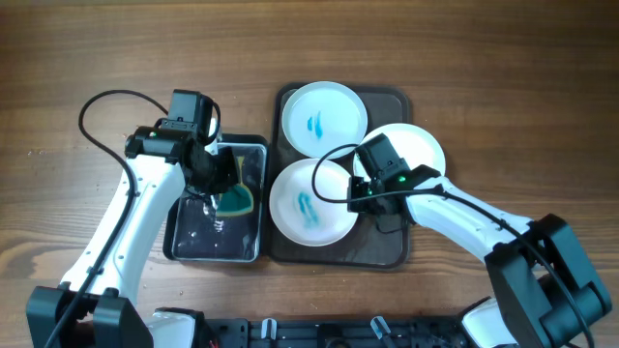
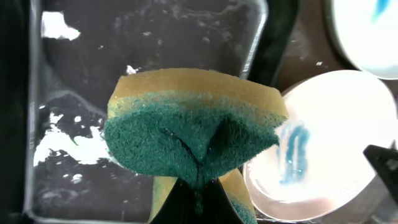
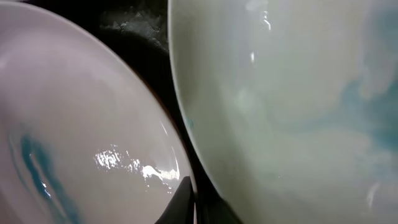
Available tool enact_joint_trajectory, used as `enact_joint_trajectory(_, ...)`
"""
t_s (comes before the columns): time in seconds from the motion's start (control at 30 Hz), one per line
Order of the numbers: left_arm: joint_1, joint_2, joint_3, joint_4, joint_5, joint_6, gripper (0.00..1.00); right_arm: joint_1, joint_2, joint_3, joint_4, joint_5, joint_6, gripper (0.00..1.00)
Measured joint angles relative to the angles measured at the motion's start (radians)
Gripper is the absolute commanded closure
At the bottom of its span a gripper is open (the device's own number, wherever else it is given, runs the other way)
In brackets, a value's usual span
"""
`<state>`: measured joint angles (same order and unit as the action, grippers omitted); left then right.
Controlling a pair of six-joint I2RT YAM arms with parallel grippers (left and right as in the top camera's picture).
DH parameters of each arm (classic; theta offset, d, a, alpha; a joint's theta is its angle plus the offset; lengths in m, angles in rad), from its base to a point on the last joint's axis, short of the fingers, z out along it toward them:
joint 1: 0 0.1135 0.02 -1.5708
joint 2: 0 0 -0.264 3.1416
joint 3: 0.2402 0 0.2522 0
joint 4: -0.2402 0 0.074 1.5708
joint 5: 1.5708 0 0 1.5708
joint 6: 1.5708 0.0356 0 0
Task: Clean dirty plates on tray and stack at the side
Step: 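Move the sponge with the left gripper onto the lower-left plate, then scrub the lower-left plate with the sponge while right gripper holds plate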
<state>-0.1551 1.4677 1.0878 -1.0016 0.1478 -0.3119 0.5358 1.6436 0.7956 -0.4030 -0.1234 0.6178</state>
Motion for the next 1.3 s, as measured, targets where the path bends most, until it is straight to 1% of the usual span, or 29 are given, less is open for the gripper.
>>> enact_joint_trajectory(0.13,-0.068,0.0,-0.008,0.105,0.022,-0.002,0.96,0.0,0.0,0.002,-0.007,0.006,0.026,0.96)
enact_joint_trajectory(0.23,-0.186,0.005,-0.056,0.257,0.035,-0.016,0.96,0.0,0.0,0.003,-0.011,0.01,0.025,0.96)
enact_joint_trajectory(0.33,-0.282,0.066,-0.101,0.365,0.05,-0.092,0.96,0.0,0.0,0.005,-0.015,0.013,0.025,0.96)
enact_joint_trajectory(0.57,-0.389,0.28,-0.128,0.556,0.162,-0.239,0.96,0.0,0.0,0.005,-0.019,0.016,0.025,0.96)
enact_joint_trajectory(0.67,-0.392,0.304,-0.112,0.542,0.166,-0.275,0.96,0.0,-0.001,0.005,-0.021,0.016,0.025,0.96)
enact_joint_trajectory(0.8,-0.381,0.309,-0.086,0.476,0.137,-0.29,0.96,0.0,-0.001,0.005,-0.022,0.016,0.025,0.96)
enact_joint_trajectory(0.87,-0.362,0.312,-0.043,0.337,0.069,-0.293,0.96,0.0,-0.001,0.006,-0.022,0.016,0.025,0.96)
enact_joint_trajectory(0.93,-0.335,0.313,-0.023,0.258,0.005,-0.29,0.96,0.0,-0.001,0.006,-0.022,0.016,0.025,0.96)
enact_joint_trajectory(0.97,-0.328,0.313,-0.022,0.246,-0.009,-0.286,0.96,0.001,-0.001,0.006,-0.022,0.016,0.025,0.96)
enact_joint_trajectory(1.07,-0.327,0.313,-0.021,0.245,-0.031,-0.276,0.96,0.005,-0.001,0.006,-0.02,0.015,0.025,0.96)
enact_joint_trajectory(1.13,-0.328,0.314,-0.023,0.274,-0.011,-0.256,0.96,0.006,-0.001,0.006,-0.021,0.015,0.025,0.96)
enact_joint_trajectory(1.23,-0.336,0.323,-0.029,0.391,0.062,-0.224,0.96,0.002,-0.004,0.006,-0.031,0.032,0.03,0.96)
enact_joint_trajectory(1.3,-0.36,0.333,-0.029,0.453,0.095,-0.225,0.96,-0.003,-0.006,0.006,-0.035,0.043,0.034,0.96)
